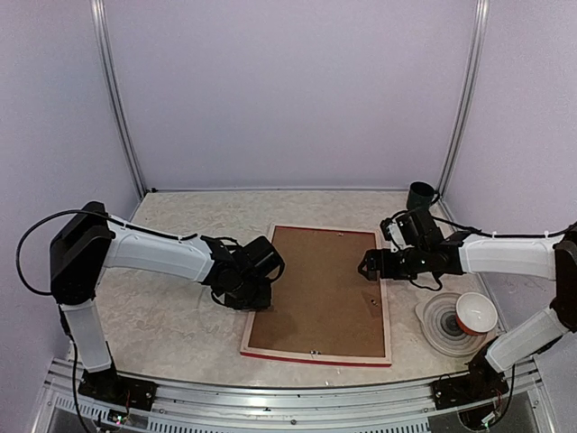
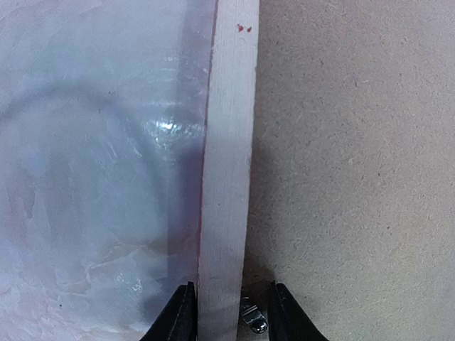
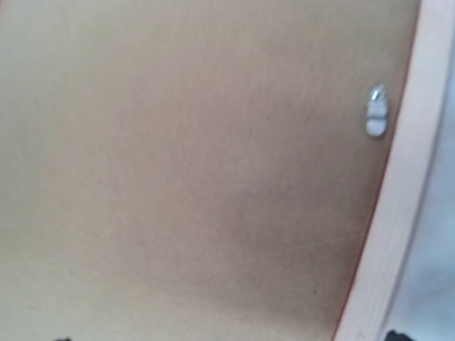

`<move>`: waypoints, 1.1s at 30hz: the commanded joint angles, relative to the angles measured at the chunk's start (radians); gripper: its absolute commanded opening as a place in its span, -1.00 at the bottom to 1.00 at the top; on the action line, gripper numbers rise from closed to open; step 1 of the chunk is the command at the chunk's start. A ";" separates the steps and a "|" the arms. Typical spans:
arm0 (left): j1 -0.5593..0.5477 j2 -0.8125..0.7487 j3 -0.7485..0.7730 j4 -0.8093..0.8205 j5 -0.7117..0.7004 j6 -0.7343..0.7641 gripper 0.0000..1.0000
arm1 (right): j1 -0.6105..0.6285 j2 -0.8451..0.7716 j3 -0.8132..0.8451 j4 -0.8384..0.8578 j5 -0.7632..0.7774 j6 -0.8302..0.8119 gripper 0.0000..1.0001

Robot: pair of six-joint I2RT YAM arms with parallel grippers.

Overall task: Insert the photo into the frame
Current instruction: Press the fastener onto the backboard.

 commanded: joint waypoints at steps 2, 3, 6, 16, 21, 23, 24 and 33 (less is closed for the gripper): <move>0.015 0.101 0.080 -0.103 0.046 -0.051 -0.42 | -0.012 -0.071 -0.021 -0.011 0.074 0.031 0.91; 0.015 0.111 0.094 -0.116 0.047 -0.051 -0.49 | -0.012 -0.080 -0.027 -0.011 0.077 0.034 0.91; 0.015 0.131 0.108 -0.135 0.062 -0.061 -0.57 | -0.012 -0.080 -0.044 -0.003 0.076 0.040 0.91; 0.015 0.102 0.122 -0.172 0.029 -0.102 -0.65 | -0.012 -0.008 -0.091 0.009 0.106 0.053 0.97; 0.014 0.047 0.142 -0.162 -0.036 -0.101 -0.57 | -0.012 0.018 -0.110 0.044 0.076 0.062 0.98; 0.014 0.030 0.155 -0.160 -0.048 -0.096 -0.48 | -0.012 0.020 -0.107 0.045 0.074 0.064 0.98; 0.011 0.025 0.162 -0.158 -0.050 -0.090 -0.45 | -0.013 0.020 -0.105 0.044 0.074 0.063 0.98; -0.003 0.052 0.165 -0.141 -0.016 -0.072 -0.20 | -0.013 0.020 -0.094 0.033 0.077 0.067 0.99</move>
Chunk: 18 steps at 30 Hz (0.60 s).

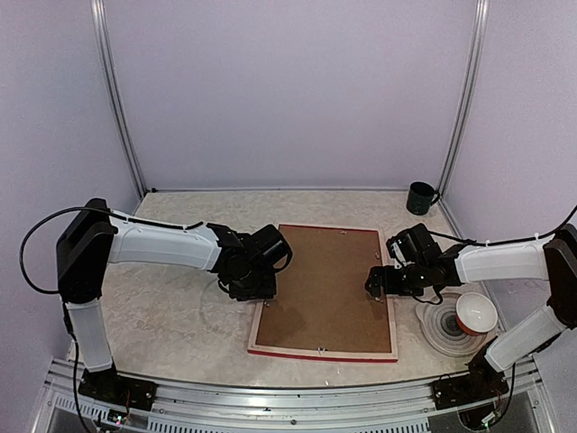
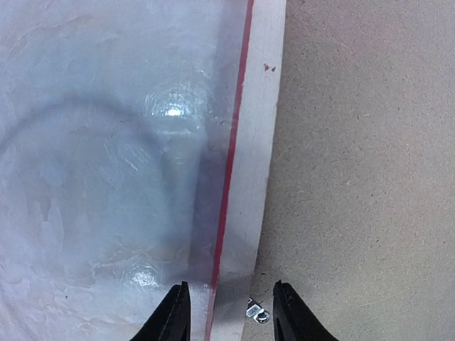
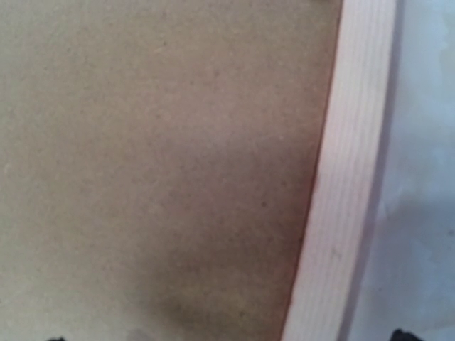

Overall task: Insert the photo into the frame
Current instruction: Press the fastener onto the backboard.

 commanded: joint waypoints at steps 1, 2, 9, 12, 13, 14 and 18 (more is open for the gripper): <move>-0.011 0.010 0.013 0.000 0.024 0.006 -0.19 | -0.013 0.004 0.011 0.012 0.001 0.012 0.98; -0.012 0.021 0.012 0.004 0.037 0.006 -0.19 | -0.013 0.003 0.013 0.009 0.004 0.012 0.98; -0.015 0.050 0.009 0.003 0.047 0.015 -0.21 | -0.013 -0.011 0.019 0.003 0.008 0.019 0.98; -0.011 0.045 -0.007 0.006 0.041 0.015 -0.27 | -0.013 -0.008 0.016 0.009 -0.002 0.020 0.98; -0.010 0.044 -0.013 0.008 0.037 0.013 -0.30 | -0.013 -0.008 0.018 0.007 -0.002 0.019 0.98; -0.010 0.041 -0.020 0.011 0.037 0.011 -0.34 | -0.013 -0.008 0.019 0.006 -0.002 0.016 0.98; -0.007 0.033 -0.045 0.025 0.041 0.006 -0.46 | -0.013 -0.017 0.028 -0.004 0.007 0.007 0.98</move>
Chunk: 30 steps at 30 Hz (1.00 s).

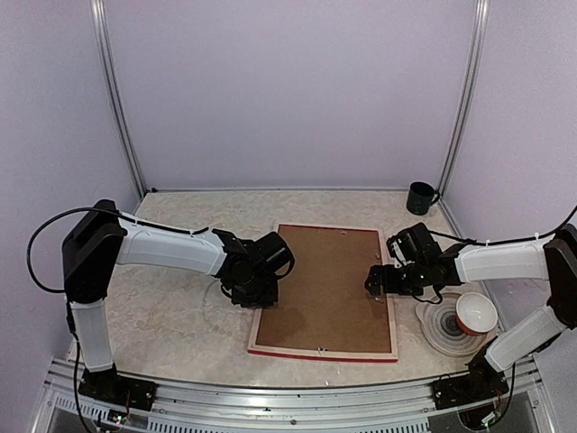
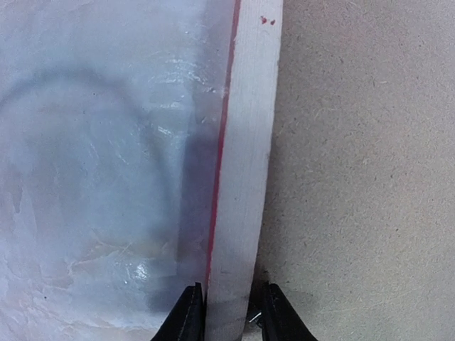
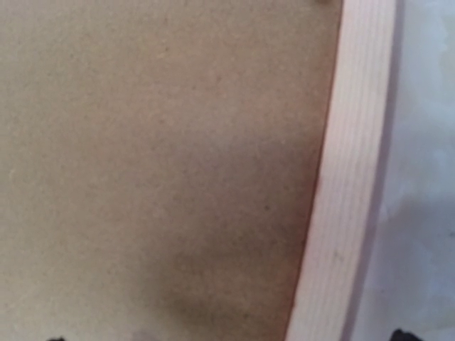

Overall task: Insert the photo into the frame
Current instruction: Press the fastener onto the backboard.

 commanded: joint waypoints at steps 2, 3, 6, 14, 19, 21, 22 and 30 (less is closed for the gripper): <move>0.003 -0.006 -0.044 0.016 0.004 -0.002 -0.52 | -0.012 -0.020 0.030 -0.010 0.013 -0.006 0.98; 0.004 -0.006 -0.048 0.020 0.006 -0.001 -0.56 | -0.012 -0.021 0.032 -0.011 0.013 -0.008 0.98; 0.004 -0.006 -0.059 0.027 0.012 -0.004 -0.64 | -0.013 -0.019 0.037 -0.011 0.012 -0.008 0.98; 0.001 -0.047 -0.050 0.049 -0.012 0.006 -0.20 | -0.015 0.006 0.092 -0.048 0.016 -0.022 0.98; 0.014 -0.104 -0.026 0.046 -0.076 0.043 -0.07 | -0.045 0.034 0.176 -0.096 0.020 -0.040 0.98; 0.030 -0.128 -0.028 0.060 -0.090 0.066 0.00 | -0.064 0.058 0.211 -0.114 0.031 -0.047 0.98; 0.040 -0.138 -0.033 0.072 -0.094 0.080 0.03 | -0.076 0.070 0.225 -0.121 0.033 -0.050 0.98; 0.112 -0.137 -0.040 0.218 -0.079 0.214 0.24 | -0.152 0.212 0.364 -0.150 0.025 -0.095 0.99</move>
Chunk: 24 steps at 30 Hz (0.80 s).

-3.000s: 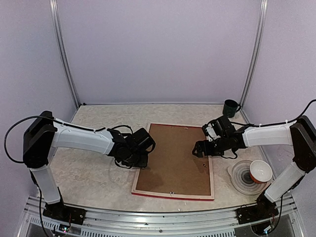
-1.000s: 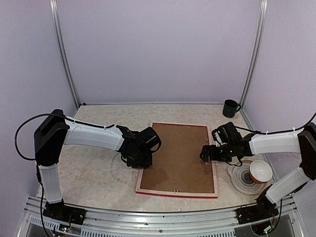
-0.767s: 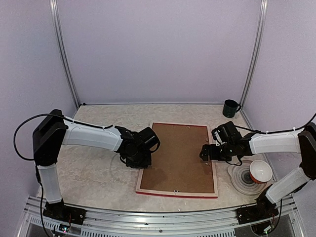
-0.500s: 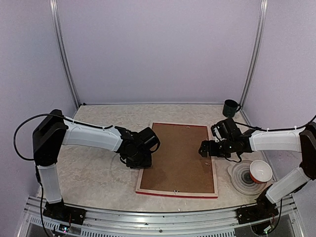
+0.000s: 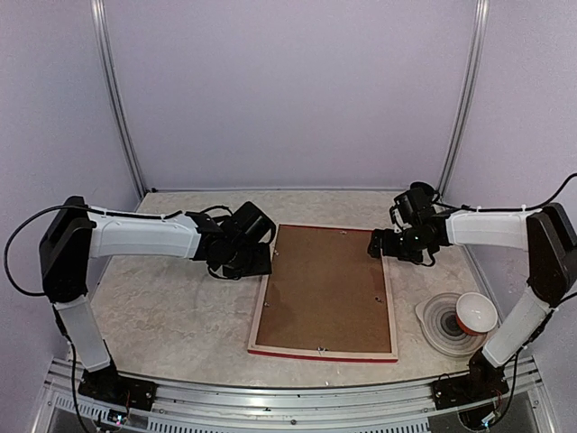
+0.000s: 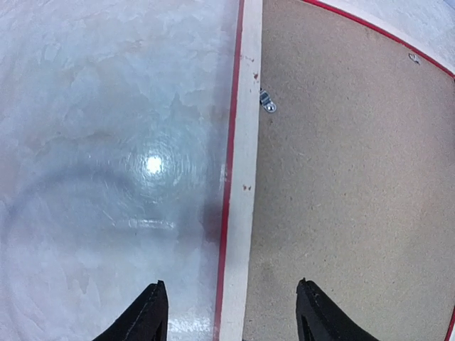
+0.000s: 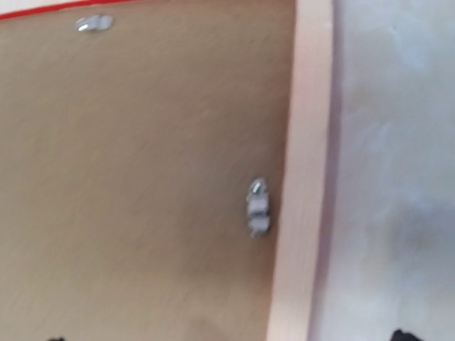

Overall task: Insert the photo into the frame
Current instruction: Press the fastener onto the backboard.

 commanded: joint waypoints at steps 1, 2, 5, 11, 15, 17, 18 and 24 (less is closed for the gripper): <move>0.032 0.009 0.003 0.100 -0.010 0.111 0.25 | -0.027 0.085 0.095 -0.048 0.015 -0.049 0.99; 0.037 0.016 0.013 0.103 -0.016 0.130 0.26 | -0.029 0.105 0.116 -0.056 0.019 -0.061 0.98; 0.047 0.057 0.042 0.107 -0.032 0.178 0.27 | -0.032 0.162 0.160 -0.076 0.034 -0.084 0.96; 0.058 0.103 0.046 0.150 -0.015 0.213 0.26 | -0.067 0.223 0.181 -0.062 0.033 -0.079 0.79; 0.065 0.111 0.032 0.189 0.011 0.223 0.26 | -0.095 0.243 0.182 -0.038 -0.004 -0.076 0.65; 0.067 0.118 0.031 0.194 0.017 0.226 0.26 | -0.105 0.264 0.194 -0.037 -0.010 -0.077 0.55; 0.067 0.120 0.028 0.197 0.017 0.228 0.26 | -0.108 0.276 0.203 -0.042 -0.009 -0.078 0.49; 0.069 0.124 0.000 0.229 0.038 0.226 0.25 | -0.110 0.311 0.211 -0.034 -0.011 -0.071 0.09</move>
